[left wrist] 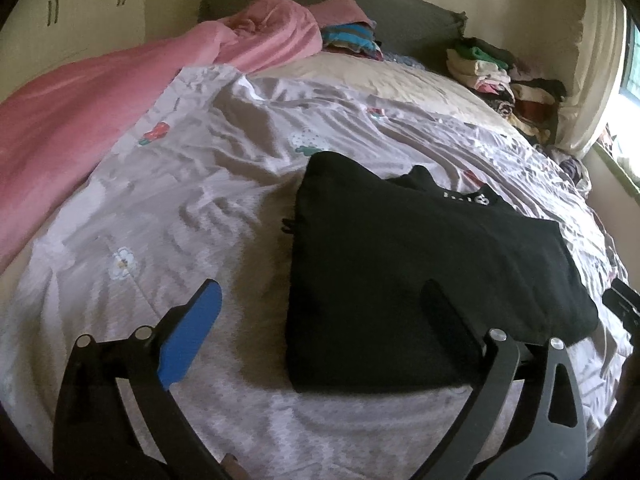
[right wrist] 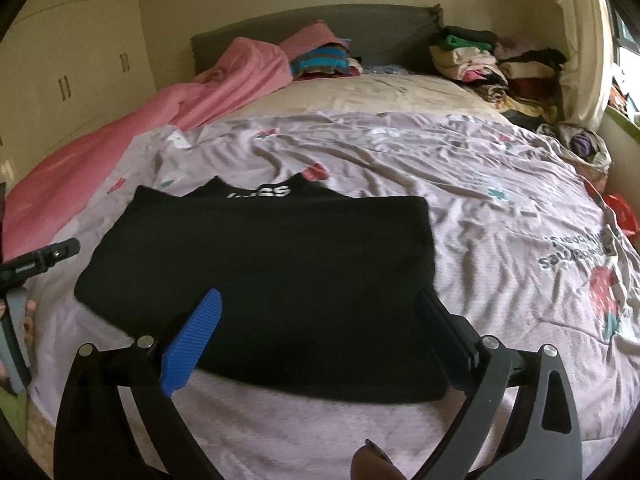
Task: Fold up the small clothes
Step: 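Open both tools and withdraw them from the folded sweatshirt, then move both open tools to one edge of the folded black sweatshirt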
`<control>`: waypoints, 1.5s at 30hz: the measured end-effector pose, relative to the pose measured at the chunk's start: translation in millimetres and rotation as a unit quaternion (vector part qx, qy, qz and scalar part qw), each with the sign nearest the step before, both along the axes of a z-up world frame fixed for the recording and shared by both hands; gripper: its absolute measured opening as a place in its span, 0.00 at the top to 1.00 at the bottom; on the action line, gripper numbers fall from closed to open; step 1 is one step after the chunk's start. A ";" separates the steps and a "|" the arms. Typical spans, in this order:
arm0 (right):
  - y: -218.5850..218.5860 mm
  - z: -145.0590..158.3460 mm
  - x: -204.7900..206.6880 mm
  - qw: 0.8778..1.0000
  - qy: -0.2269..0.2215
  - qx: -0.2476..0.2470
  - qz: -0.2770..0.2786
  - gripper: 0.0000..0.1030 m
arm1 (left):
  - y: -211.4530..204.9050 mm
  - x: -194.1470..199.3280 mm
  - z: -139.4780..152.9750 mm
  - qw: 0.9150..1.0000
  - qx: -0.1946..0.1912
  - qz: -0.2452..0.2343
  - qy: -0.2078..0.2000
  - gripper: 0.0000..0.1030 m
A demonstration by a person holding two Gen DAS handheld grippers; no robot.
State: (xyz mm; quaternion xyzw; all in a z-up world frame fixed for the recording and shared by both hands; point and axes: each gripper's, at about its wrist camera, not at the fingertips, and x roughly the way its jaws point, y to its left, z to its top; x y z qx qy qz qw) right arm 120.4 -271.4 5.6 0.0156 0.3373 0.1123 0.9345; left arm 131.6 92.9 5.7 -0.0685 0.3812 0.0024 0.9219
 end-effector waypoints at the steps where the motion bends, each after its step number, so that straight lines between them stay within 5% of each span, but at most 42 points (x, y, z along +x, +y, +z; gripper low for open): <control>1: 5.0 0.7 -1.1 1.000 0.000 -0.001 0.007 0.06 | 1.8 -0.7 0.2 1.000 -0.001 0.002 0.000 0.09; 28: 162.3 -5.4 -16.2 0.983 -0.007 -0.039 0.182 0.06 | 58.0 5.0 -3.4 0.997 -0.015 0.078 0.005 0.09; 45: 222.5 -44.4 -5.8 0.967 -0.001 -0.121 0.222 0.05 | 43.0 43.0 -9.9 0.999 -0.007 0.044 0.012 0.09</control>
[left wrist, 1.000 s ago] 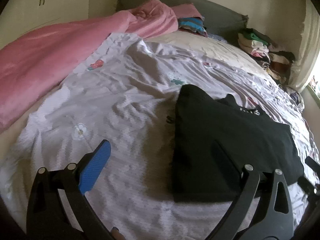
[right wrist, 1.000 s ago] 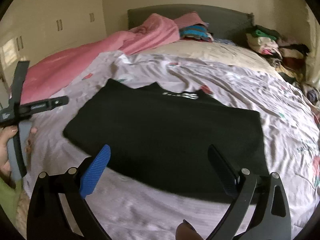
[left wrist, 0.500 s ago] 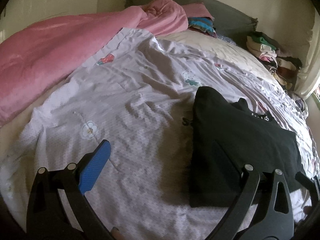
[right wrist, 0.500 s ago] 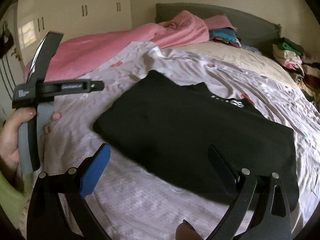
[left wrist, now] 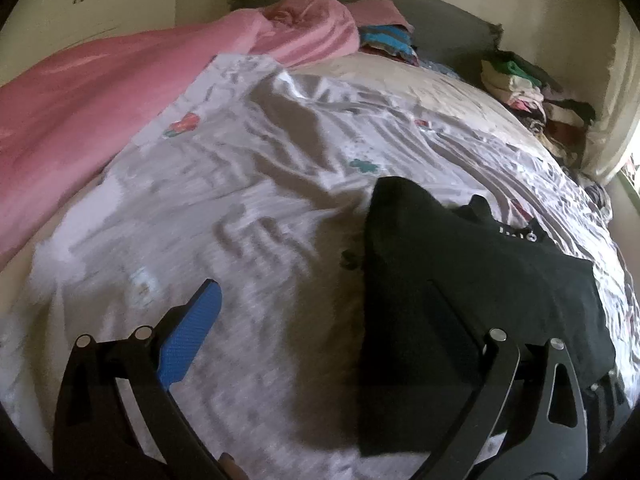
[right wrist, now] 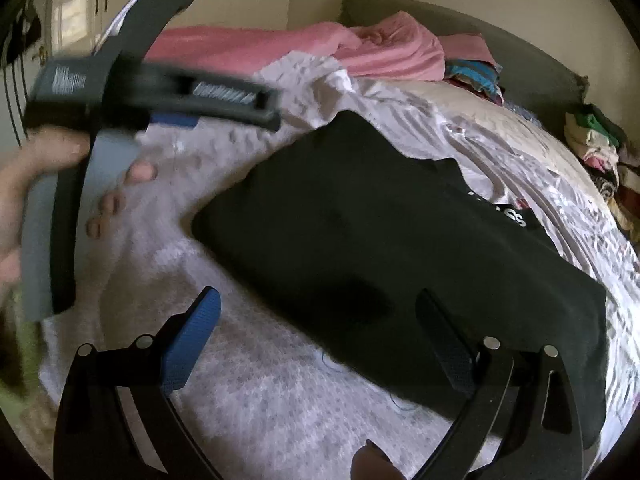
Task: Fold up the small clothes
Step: 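Move both open tools to one edge of the folded black sweatshirt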
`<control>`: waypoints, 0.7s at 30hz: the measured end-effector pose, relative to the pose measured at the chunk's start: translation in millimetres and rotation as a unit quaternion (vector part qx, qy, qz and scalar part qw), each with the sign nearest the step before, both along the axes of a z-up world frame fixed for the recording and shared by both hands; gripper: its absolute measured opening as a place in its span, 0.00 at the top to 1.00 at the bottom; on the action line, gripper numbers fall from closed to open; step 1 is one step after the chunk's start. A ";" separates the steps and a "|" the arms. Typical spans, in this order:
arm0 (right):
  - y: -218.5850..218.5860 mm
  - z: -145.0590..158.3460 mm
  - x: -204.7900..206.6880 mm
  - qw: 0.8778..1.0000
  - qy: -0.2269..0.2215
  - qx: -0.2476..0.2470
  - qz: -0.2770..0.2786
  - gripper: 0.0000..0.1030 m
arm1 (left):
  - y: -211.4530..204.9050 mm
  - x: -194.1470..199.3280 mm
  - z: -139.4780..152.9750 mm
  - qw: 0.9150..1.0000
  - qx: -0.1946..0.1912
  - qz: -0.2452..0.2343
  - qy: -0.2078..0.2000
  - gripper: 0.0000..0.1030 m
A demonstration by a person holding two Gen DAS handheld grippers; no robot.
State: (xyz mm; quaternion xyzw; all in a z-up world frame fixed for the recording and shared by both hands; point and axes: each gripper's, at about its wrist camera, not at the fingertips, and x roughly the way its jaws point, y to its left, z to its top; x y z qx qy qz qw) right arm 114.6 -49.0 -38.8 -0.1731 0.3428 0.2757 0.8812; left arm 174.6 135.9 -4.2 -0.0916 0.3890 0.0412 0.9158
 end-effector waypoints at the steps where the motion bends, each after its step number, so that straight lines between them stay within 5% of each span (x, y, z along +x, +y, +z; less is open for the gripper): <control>1: 3.8 -3.0 1.1 1.000 -0.003 -0.008 0.002 0.05 | -3.2 5.2 -0.7 1.000 0.003 -0.004 0.002 0.09; 14: 37.8 -27.6 11.4 0.992 -0.064 -0.105 0.027 0.05 | -11.5 73.6 -16.5 0.997 0.027 -0.034 0.057 0.09; 21: 47.4 -35.1 29.6 0.989 -0.074 -0.126 0.021 0.05 | 1.0 90.3 -25.6 0.997 -0.004 -0.019 0.070 0.09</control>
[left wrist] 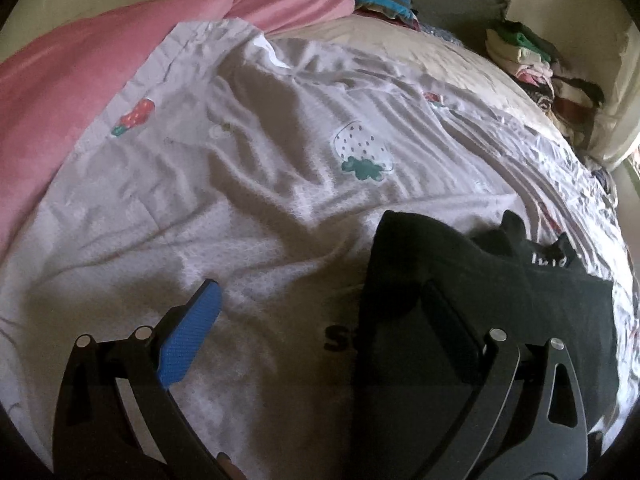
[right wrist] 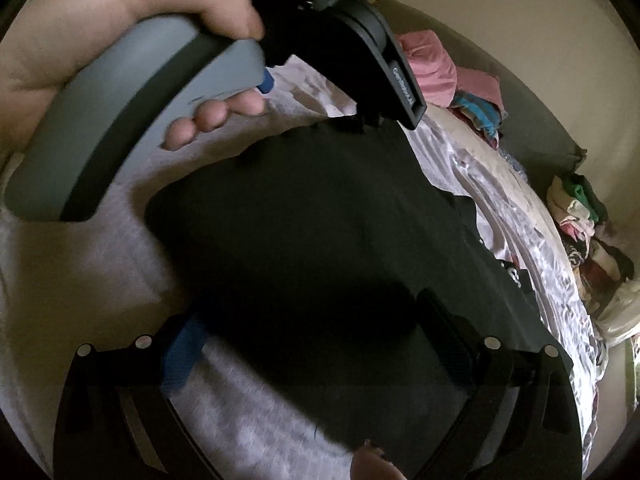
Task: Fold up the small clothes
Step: 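Move both open tools to one edge of the folded black sweatshirt, then close both tools on the sweatshirt edge and lift it off the bed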
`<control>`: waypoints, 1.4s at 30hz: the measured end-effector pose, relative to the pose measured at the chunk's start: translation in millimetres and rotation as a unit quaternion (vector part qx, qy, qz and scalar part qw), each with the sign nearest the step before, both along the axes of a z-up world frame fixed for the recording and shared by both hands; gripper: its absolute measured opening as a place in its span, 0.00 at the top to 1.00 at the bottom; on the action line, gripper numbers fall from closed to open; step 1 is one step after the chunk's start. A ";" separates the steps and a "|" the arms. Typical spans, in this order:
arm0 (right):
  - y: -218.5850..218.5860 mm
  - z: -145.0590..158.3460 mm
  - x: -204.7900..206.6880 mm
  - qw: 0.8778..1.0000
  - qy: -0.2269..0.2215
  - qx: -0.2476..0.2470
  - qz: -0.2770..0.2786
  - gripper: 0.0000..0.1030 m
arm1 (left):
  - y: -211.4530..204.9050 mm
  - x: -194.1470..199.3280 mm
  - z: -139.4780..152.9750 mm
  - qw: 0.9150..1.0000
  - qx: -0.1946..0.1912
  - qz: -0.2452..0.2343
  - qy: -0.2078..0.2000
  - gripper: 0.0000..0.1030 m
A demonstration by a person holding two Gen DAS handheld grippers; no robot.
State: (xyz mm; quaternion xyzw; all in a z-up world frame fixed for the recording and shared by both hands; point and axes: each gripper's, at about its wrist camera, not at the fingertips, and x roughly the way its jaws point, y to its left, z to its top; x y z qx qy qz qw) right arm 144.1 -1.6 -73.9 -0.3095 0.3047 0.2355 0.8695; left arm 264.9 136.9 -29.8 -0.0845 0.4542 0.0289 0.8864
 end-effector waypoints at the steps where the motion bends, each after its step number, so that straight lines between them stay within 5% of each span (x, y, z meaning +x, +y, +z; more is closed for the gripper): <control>1: 1.0 -0.9 4.9 1.000 0.001 0.000 -0.004 0.05 | -1.1 -0.7 0.7 1.000 0.005 -0.003 -0.001 0.09; 7: 3.2 1.2 24.1 1.000 -0.016 0.008 -0.022 0.10 | 0.1 -0.4 2.5 1.000 -0.002 -0.008 -0.005 0.09; 8: 1.9 2.4 23.8 0.999 -0.019 0.013 -0.022 0.23 | 0.4 0.0 2.0 1.000 -0.002 -0.007 -0.004 0.09; 17: -15.4 25.7 9.5 0.996 -0.054 0.075 -0.017 0.75 | -1.8 -1.0 4.1 1.000 -0.012 -0.018 -0.007 0.09; 31: -27.6 33.6 -2.2 0.992 -0.052 0.113 -0.020 0.80 | -19.4 1.0 -3.3 0.996 -0.076 -0.050 0.011 0.10; 42: -38.5 38.5 -8.4 0.989 -0.051 0.136 -0.028 0.81 | -38.9 -1.4 -8.1 0.985 -0.148 -0.087 0.020 0.79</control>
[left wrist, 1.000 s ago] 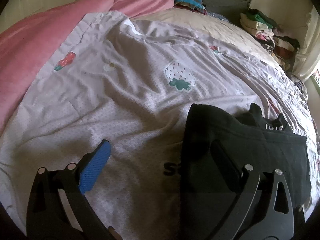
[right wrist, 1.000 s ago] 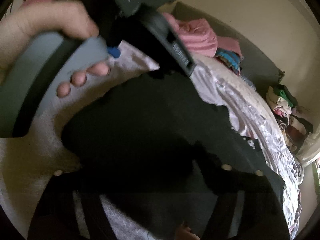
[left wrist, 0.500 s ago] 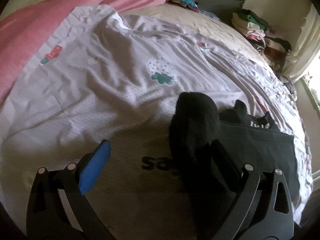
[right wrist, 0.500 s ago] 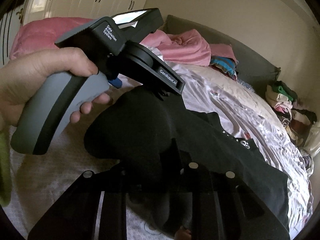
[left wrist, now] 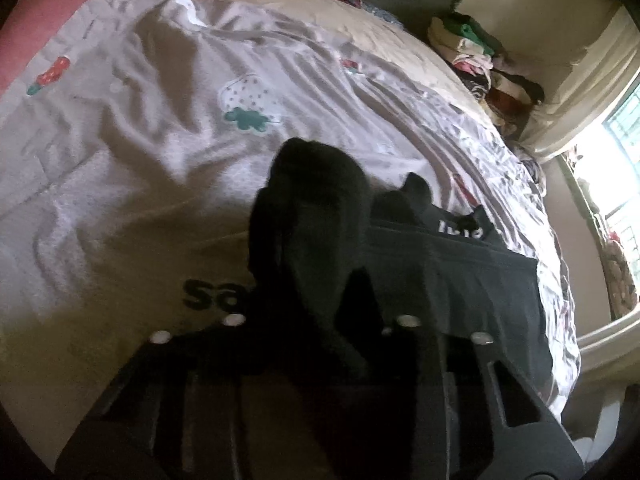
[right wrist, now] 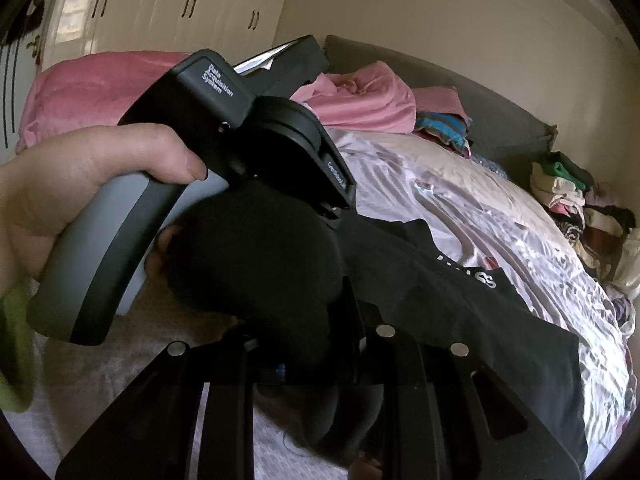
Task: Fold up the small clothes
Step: 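Close both tools on the sweatshirt edge and lift it off the bed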
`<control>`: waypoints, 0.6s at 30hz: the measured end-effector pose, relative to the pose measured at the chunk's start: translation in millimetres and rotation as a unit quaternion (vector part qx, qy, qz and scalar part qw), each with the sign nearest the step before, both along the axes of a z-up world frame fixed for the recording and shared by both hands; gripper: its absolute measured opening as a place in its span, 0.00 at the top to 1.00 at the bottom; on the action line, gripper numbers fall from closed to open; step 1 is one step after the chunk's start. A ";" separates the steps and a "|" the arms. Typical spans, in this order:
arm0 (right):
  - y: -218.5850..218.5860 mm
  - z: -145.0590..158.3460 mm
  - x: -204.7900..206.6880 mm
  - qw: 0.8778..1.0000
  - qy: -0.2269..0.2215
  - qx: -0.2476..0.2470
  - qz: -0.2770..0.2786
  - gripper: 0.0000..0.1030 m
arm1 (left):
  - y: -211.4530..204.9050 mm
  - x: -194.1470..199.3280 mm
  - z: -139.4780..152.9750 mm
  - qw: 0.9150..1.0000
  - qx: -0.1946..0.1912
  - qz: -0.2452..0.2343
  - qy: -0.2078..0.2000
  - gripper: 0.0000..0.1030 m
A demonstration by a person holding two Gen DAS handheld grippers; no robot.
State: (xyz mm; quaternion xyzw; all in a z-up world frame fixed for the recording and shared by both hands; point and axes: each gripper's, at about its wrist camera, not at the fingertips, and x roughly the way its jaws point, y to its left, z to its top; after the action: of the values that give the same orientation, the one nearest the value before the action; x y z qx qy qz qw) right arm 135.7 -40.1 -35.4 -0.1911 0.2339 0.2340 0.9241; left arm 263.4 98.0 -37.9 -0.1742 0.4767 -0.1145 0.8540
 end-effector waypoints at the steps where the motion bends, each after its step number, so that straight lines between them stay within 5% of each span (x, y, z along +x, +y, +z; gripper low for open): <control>1: -2.1 1.0 -0.7 1.000 -0.002 0.003 -0.002 0.81 | -2.5 -1.3 3.0 1.000 0.003 -0.001 -0.005 0.84; 18: -74.2 38.5 -27.1 0.995 -0.038 0.083 -0.042 0.83 | -69.0 -40.1 72.7 0.995 0.045 -0.008 -0.084 0.91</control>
State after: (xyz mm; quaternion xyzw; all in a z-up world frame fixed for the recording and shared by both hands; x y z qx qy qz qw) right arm 108.6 -114.4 3.2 -0.1121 0.1862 0.2062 0.9541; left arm 223.3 29.1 34.8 -0.1215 0.4094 -0.1136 0.8971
